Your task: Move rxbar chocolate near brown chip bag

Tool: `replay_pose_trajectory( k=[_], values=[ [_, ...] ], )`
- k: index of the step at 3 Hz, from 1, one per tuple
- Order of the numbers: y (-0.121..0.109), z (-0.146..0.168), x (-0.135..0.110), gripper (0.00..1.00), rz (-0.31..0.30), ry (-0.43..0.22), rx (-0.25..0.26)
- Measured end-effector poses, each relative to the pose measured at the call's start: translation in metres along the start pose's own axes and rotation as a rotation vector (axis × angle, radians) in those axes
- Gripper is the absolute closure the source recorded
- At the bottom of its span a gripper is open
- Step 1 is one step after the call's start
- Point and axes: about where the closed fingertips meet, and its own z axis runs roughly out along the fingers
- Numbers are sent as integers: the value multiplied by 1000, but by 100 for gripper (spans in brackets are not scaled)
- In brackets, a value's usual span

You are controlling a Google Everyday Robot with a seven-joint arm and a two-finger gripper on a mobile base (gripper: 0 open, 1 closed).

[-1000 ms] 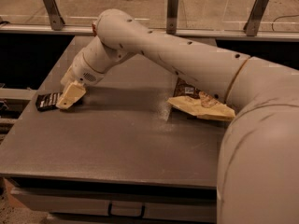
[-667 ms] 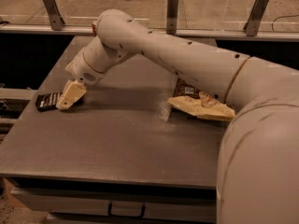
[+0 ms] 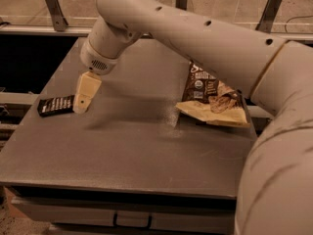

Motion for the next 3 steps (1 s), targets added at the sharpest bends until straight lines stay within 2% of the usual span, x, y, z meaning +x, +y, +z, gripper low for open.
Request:
replay_pose_trajectory(
  k=[1,3],
  values=[
    [1,-5,1,0,13,12,-14],
    [3,25,-7,0,11,-37,-81]
  ],
)
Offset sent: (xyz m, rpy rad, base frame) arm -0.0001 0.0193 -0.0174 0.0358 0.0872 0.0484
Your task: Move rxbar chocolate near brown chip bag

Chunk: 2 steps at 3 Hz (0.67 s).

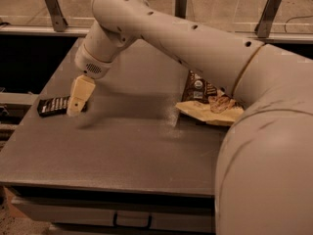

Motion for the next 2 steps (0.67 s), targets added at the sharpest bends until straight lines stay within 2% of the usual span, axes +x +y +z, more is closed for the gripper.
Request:
replay_pose_trajectory(
  k=[2],
  values=[
    [2,21,-6,41,-9,-30,-31]
  ],
)
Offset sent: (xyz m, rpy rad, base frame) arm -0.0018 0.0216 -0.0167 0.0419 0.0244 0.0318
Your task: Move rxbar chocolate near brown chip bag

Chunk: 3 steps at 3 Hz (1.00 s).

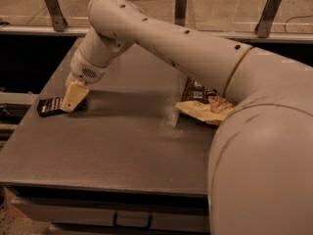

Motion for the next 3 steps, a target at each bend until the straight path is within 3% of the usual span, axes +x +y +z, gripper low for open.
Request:
replay_pose_trajectory(
  k=[2,3],
  values=[
    [-2,-6,9,87,16,15,29],
    [-12,-39,30,100,37,88,108]
  ],
)
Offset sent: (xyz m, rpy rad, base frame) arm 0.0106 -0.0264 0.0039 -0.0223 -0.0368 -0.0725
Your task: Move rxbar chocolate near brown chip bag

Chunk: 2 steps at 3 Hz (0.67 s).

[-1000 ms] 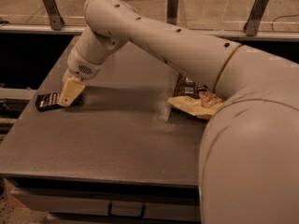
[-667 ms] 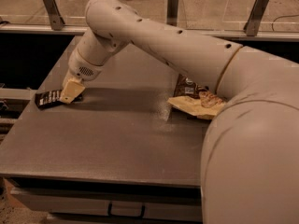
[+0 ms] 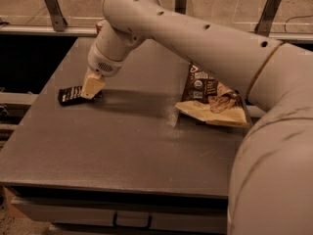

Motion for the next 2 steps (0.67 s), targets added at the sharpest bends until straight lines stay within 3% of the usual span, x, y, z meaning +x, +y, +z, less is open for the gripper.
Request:
replay_pose_trajectory(
  k=[2],
  values=[
    [-46,-113,64,100,-7,283,244]
  ],
)
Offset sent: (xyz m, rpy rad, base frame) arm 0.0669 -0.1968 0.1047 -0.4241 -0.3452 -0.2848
